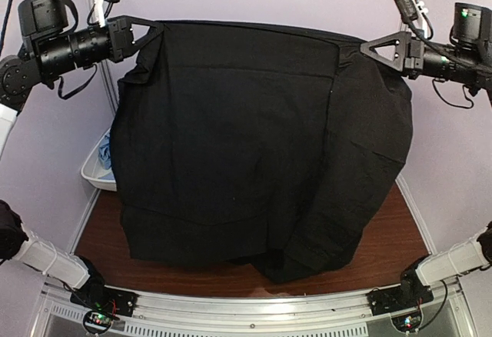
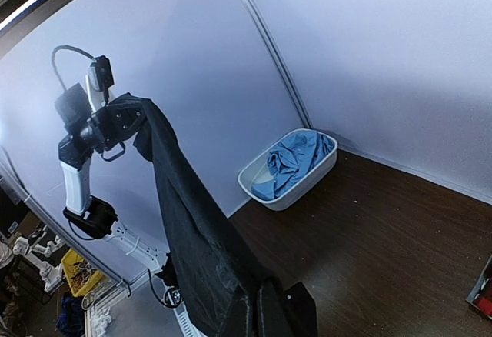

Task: Fold and stack the long sleeve shirts
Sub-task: Flatten out the crumpled shirt at the center of the board.

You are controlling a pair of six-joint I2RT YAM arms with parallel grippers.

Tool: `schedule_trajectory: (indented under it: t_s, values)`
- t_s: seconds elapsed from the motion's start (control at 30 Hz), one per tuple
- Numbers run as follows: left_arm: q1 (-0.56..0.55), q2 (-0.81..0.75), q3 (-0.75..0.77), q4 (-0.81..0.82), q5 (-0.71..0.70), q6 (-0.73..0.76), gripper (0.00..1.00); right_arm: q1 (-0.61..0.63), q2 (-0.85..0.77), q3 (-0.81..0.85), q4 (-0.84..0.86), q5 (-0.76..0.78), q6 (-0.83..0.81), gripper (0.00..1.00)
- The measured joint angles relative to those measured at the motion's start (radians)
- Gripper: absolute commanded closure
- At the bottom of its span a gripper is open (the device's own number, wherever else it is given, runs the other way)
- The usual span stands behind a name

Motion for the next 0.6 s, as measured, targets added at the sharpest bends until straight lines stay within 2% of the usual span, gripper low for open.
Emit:
schedule_trajectory:
  t_s: [0.13,0.3,0.47,0.6]
  values:
    - [0.034,0.103,0.085,-0.025,-0.12,0.031,1.0,-0.005,0.105,0.046,0.0,0.054,-0.006,1.0]
    - [0.072,0.191,0.144,-0.041,-0.17,0.048,1.0,-0.013,0.192,0.135,-0.007,0.069,-0.004,1.0]
    - [0.074,0.175,0.146,-0.045,-0.113,0.055,1.0,-0.017,0.187,0.177,-0.006,0.04,0.006,1.0]
    - [0.075,0.08,0.08,-0.035,0.004,0.051,1.0,-0.017,0.142,0.159,-0.003,-0.012,0.026,1.0]
